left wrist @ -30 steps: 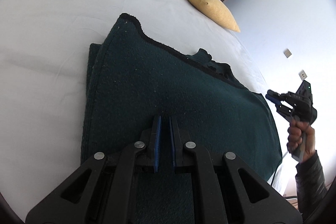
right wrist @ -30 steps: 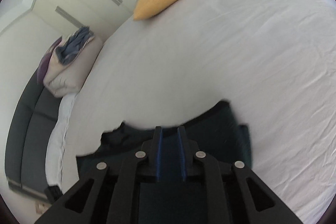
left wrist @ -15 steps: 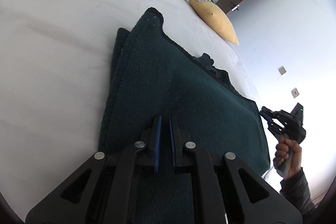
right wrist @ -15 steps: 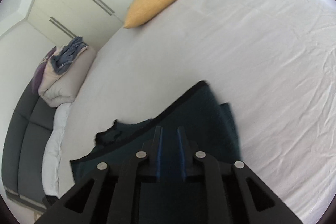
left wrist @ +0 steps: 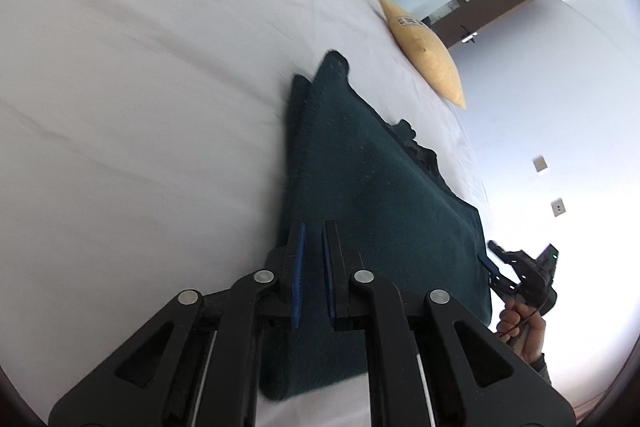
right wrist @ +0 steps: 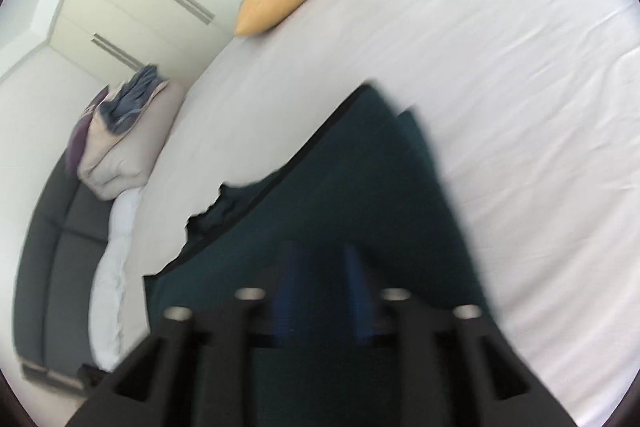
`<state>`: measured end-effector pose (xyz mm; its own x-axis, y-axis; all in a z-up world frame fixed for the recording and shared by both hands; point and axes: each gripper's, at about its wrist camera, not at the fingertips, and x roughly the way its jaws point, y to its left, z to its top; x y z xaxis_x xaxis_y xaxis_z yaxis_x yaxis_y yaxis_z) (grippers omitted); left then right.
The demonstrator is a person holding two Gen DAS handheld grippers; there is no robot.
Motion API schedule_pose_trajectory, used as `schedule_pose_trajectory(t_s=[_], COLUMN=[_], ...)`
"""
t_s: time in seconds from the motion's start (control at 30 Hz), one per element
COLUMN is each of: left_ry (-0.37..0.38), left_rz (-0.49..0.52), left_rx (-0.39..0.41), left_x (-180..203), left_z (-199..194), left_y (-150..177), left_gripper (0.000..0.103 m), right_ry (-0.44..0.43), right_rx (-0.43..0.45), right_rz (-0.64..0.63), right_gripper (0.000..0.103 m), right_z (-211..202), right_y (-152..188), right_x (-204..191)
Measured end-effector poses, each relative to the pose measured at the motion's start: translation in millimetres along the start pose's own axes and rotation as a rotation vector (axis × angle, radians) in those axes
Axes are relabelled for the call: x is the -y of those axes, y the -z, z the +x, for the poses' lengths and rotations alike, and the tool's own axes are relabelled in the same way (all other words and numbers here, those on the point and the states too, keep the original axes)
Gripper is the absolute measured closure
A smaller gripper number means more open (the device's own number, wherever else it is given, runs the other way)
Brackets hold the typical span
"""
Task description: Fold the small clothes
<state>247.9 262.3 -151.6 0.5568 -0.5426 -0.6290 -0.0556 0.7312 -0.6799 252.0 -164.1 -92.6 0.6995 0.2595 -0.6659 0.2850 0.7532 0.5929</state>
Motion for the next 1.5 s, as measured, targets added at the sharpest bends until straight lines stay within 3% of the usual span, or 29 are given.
schedule_pose_trajectory(t_s=[0.03,0.07,0.1,0.13,0.2,0.23,0.3,0.37,0.43,0.53,0.63,0.67,0.93,1.1,1.2,1.27,1.4,1.5], left_ry=[0.014,0.021,0.019,0.031,0.059,0.047,-0.053,-0.151,-0.16,-0.239,-0.292,-0.298,-0.348,-0.356,-0.362,-0.359,-0.326,-0.248], left_rz=[-0.003,-0.008,-0.016,-0.024,-0.028,-0.01,0.068,0.16,0.214,0.328,0.392,0.395,0.399,0.4,0.407,0.404,0.367,0.388], left_rx=[0.008,0.02,0.046,0.091,0.077,0.049,0.044,0.029,0.015,0.016,-0.037,-0.053,-0.084,-0.086,-0.082,-0.073,-0.056,-0.016], left_x=[-1,-3,-4,-5,-2,4,20,40,61,90,105,106,101,103,103,103,102,121], left_z=[-9,-17,-27,-39,-45,-44,-43,-34,-23,-11,14,23,46,59,61,59,49,34], left_y=[-2,-4,-4,-4,-3,0,7,17,27,44,56,58,67,63,64,65,63,62], left_gripper=[0.067,0.024,0.005,0.005,0.005,0.005,0.005,0.005,0.005,0.005,0.005,0.005,0.005,0.005,0.005,0.005,0.006,0.008], right_ry=[-0.041,-0.08,-0.122,-0.193,-0.347,-0.404,-0.482,-0.512,-0.501,-0.467,-0.449,-0.447,-0.327,-0.223,-0.187,-0.218,-0.31,-0.409], right_rx=[0.004,-0.005,-0.015,-0.033,-0.112,-0.161,-0.227,-0.302,-0.371,-0.436,-0.418,-0.409,-0.146,-0.008,0.073,0.083,0.014,-0.045], right_rz=[-0.006,-0.021,-0.04,-0.06,-0.092,-0.102,-0.086,-0.058,-0.053,-0.072,-0.067,-0.04,0.094,0.15,0.145,0.155,0.083,0.067], right_gripper=[0.043,0.043,0.043,0.043,0.043,0.043,0.043,0.043,0.043,0.043,0.068,0.07,0.071,0.07,0.055,0.055,0.055,0.055], right_z=[-8,-13,-18,-20,-10,-2,19,43,64,78,74,67,-4,-47,-71,-77,-62,-40], right_y=[-2,0,3,8,23,33,53,79,107,139,140,135,86,66,64,65,69,81], right_x=[0,-7,-13,-23,-47,-57,-73,-81,-85,-82,-62,-48,47,85,88,84,45,8])
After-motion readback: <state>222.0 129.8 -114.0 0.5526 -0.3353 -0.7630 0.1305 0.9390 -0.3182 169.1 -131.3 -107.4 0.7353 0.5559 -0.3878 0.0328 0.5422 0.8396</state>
